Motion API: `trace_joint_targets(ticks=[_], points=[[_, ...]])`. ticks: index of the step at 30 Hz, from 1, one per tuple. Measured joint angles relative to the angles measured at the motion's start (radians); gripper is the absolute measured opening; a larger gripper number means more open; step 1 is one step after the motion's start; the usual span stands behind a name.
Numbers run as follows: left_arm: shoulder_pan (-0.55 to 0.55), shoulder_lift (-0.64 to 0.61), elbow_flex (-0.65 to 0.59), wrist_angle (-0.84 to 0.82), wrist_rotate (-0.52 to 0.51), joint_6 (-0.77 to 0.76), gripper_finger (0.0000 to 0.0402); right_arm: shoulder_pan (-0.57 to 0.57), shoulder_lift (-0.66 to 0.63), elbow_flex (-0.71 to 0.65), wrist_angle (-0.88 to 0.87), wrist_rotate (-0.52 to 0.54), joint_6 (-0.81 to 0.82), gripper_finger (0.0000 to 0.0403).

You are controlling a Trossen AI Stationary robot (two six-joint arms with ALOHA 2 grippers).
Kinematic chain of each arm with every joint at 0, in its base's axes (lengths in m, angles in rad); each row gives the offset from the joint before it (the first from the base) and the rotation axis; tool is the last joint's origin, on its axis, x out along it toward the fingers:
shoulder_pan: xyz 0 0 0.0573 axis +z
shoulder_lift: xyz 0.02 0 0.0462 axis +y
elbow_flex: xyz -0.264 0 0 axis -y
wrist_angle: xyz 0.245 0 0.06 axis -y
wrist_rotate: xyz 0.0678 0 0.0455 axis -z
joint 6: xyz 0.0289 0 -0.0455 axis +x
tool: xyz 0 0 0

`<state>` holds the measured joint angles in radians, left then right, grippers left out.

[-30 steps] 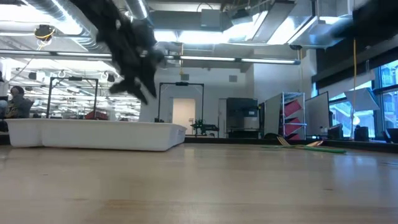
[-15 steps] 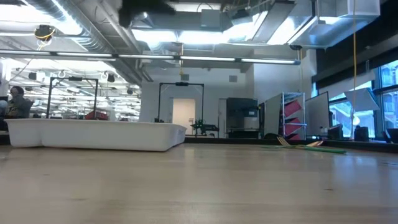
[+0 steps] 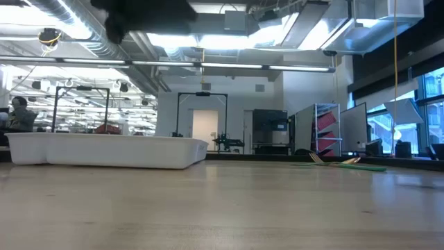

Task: Sort silverware
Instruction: Put the green knife into the white cutlery tray

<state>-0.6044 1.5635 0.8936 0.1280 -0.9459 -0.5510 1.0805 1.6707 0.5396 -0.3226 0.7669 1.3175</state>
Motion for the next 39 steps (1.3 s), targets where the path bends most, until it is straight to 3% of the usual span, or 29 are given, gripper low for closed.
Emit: trace_joint_targets(ticks=[6, 14, 19, 23, 27, 31, 36, 39], points=[[0.001, 0.075, 0.0, 0.087, -0.009, 0.01, 0.0116, -0.151, 0.078, -0.003, 0.222, 0.09, -0.206, 0.0034], [0.003, 0.076, 0.0, 0.107, -0.011, 0.035, 0.0116, -0.405, 0.141, -0.009, 0.672, 0.185, -0.591, 0.0028], [0.003, 0.076, 0.0, 0.104, -0.011, 0.029, 0.0116, -0.511, 0.122, -0.007, 0.935, 0.139, -0.906, 0.003], [0.003, 0.076, 0.0, 0.097, -0.011, 0.006, 0.0116, -0.526, 0.039, -0.005, 0.949, 0.075, -1.007, 0.0062], [0.003, 0.076, 0.0, 0.092, -0.01, -0.002, 0.0116, -0.495, -0.07, -0.004, 0.818, 0.023, -0.968, 0.0124], [0.003, 0.076, 0.0, 0.092, -0.011, -0.013, 0.0116, -0.454, -0.109, -0.003, 0.613, 0.023, -0.798, 0.0176], [0.003, 0.076, -0.001, 0.092, -0.023, -0.013, 0.0116, -0.412, -0.054, -0.003, 0.416, 0.13, -0.426, 0.0194], [0.005, 0.076, -0.001, 0.092, -0.026, -0.017, 0.0116, -0.4, 0.003, -0.003, 0.411, 0.216, -0.26, 0.0191]])
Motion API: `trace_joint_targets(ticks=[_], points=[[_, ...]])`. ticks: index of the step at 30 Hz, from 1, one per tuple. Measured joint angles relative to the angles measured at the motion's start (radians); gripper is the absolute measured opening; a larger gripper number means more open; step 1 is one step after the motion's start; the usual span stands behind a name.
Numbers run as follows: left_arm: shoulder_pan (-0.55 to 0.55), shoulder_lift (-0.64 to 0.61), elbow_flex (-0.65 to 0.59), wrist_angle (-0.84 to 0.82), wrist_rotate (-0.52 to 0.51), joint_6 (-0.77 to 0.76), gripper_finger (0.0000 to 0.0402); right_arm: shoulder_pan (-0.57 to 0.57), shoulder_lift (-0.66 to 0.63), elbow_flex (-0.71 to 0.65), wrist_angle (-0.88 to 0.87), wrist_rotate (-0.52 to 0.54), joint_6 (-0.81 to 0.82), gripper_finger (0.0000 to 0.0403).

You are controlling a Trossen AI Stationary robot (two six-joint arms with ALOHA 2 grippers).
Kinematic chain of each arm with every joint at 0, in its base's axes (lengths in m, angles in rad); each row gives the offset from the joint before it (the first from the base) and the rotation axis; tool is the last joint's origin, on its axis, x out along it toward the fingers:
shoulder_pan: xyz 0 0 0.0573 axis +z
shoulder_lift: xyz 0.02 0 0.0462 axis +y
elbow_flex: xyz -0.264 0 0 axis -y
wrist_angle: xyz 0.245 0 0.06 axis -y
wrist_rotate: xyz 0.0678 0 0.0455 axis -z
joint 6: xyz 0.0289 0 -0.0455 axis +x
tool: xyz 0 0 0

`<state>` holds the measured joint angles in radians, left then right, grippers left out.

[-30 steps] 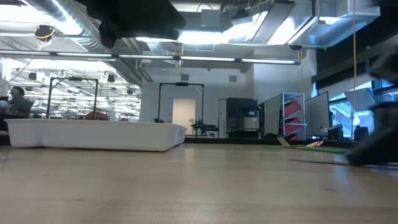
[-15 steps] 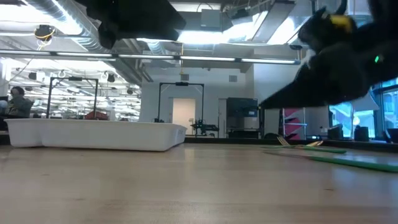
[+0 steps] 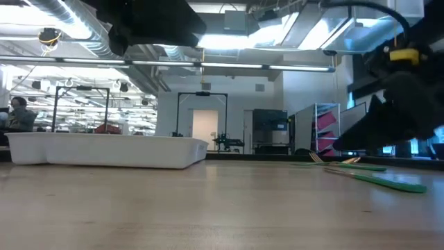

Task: Sort silverware
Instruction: Put the green knife into the white cutlery tray

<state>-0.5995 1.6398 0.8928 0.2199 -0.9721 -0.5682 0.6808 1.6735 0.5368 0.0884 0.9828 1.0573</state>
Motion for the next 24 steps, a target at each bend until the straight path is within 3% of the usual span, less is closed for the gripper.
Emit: trace_joint_targets(ticks=[6, 10, 15, 20, 24], points=[[0.009, 0.0, 0.0, 0.0, 0.0, -0.006, 0.0116, -0.021, 0.122, 0.001, -0.006, -0.025, 0.14, 0.0186], [0.014, 0.0, 0.0, 0.001, 0.0, -0.008, 0.0116, -0.039, 0.183, 0.004, 0.052, -0.026, 0.099, 0.0186], [0.02, 0.0, -0.001, 0.002, -0.001, -0.021, 0.0116, -0.044, 0.201, 0.003, 0.275, -0.11, -0.224, 0.0186], [0.026, 0.0, -0.001, 0.002, -0.001, -0.031, 0.0116, -0.068, 0.199, 0.002, 0.527, -0.323, -0.661, 0.0186], [0.026, 0.0, -0.001, 0.001, -0.001, -0.034, 0.0116, -0.066, 0.145, -0.002, 0.642, -0.236, -0.8, 0.0186]])
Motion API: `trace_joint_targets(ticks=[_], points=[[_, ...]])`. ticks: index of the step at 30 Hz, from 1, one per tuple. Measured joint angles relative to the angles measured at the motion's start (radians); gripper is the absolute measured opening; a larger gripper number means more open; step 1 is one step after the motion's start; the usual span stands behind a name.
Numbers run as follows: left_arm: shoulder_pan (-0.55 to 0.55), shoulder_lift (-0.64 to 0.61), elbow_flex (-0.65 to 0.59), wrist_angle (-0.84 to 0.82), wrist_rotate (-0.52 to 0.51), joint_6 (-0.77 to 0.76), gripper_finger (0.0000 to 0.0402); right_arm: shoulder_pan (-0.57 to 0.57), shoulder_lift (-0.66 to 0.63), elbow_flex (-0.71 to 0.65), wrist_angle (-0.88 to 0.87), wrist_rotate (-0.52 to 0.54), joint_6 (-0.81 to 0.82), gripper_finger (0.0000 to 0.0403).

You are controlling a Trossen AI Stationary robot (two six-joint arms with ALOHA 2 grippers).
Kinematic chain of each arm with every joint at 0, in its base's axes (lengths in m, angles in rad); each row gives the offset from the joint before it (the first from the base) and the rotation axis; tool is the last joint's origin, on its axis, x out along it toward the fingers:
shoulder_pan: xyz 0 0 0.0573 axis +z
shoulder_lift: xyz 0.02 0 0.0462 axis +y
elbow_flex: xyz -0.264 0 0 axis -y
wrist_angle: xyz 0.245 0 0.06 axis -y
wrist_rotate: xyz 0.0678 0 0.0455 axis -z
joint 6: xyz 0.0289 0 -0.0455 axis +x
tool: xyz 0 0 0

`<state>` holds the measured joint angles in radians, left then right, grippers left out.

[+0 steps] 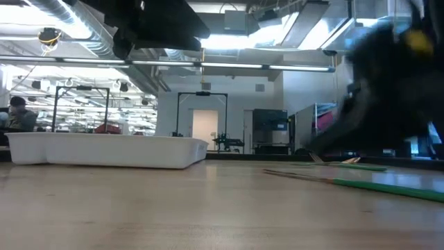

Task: Sort silverware
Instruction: Put the green knife into the white cutlery tray

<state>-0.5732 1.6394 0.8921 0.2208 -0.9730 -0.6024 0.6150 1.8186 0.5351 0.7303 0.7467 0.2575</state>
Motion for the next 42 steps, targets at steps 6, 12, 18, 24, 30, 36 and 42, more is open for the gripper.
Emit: trace_joint_targets(ticks=[6, 12, 18, 24, 30, 36, 42], points=[[0.0, 0.0, 0.0, -0.001, 0.0, -0.001, 0.0116, 0.041, -0.16, 0.001, -0.131, 0.076, 0.078, 0.0186], [0.0, 0.0, 0.0, -0.001, -0.001, -0.001, 0.0116, 0.079, -0.177, 0.002, -0.344, -0.006, 0.355, 0.0186], [0.009, 0.0, 0.0, -0.004, -0.008, 0.002, 0.0116, 0.078, -0.038, 0.002, -0.281, 0.005, 0.377, 0.0186], [0.014, 0.003, 0.0, -0.005, -0.009, 0.0, 0.0116, 0.057, 0.084, 0.04, -0.257, 0.049, 0.369, 0.0183], [0.016, 0.029, 0.0, -0.002, -0.008, -0.016, 0.0116, 0.044, 0.067, 0.029, -0.391, 0.053, 0.313, 0.0133], [0.018, 0.033, -0.001, 0.002, -0.008, -0.026, 0.0116, 0.037, -0.081, 0.005, -0.549, 0.014, 0.126, 0.0093], [0.021, 0.033, -0.001, 0.0, -0.008, -0.026, 0.0116, 0.038, -0.301, 0.006, -0.59, -0.04, 0.04, 0.0089]])
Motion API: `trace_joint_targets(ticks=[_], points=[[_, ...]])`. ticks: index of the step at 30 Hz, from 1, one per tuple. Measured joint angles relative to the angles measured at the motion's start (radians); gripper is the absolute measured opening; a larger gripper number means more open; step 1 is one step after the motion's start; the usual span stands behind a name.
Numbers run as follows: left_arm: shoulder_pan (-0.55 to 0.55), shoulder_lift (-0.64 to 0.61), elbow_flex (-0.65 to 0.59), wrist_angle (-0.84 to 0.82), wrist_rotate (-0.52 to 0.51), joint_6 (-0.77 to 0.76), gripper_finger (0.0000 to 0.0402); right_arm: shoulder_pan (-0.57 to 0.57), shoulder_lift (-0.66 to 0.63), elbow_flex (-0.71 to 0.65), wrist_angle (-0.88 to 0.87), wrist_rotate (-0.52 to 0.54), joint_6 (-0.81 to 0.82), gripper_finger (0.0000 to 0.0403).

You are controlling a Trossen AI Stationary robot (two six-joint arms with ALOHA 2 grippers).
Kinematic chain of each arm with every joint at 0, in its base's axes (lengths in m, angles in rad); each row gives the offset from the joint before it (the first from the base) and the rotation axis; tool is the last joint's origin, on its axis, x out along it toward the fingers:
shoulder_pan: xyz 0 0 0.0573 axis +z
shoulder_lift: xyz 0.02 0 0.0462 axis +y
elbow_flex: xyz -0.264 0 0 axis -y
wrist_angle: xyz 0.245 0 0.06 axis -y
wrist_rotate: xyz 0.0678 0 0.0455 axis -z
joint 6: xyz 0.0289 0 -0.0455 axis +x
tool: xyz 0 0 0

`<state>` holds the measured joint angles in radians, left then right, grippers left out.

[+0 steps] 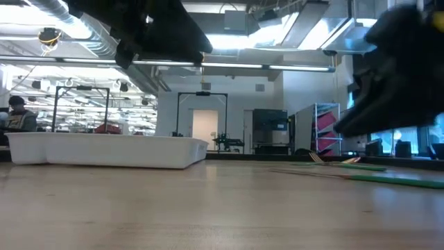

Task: Sort silverware
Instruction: Put the green knife into the white cutlery tray

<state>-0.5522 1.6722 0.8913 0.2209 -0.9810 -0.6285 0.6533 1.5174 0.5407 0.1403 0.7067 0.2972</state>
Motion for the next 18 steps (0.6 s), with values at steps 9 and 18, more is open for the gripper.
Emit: trace_joint_targets(ticks=[9, 18], points=[[0.0, 0.0, 0.0, -0.003, 0.001, 0.004, 0.0116, 0.0, -0.025, -0.001, -0.042, -0.105, 0.215, 0.015], [0.001, 0.001, 0.0, -0.013, 0.001, 0.008, 0.0116, 0.045, 0.212, 0.001, 0.007, 0.148, 0.517, 0.0201]])
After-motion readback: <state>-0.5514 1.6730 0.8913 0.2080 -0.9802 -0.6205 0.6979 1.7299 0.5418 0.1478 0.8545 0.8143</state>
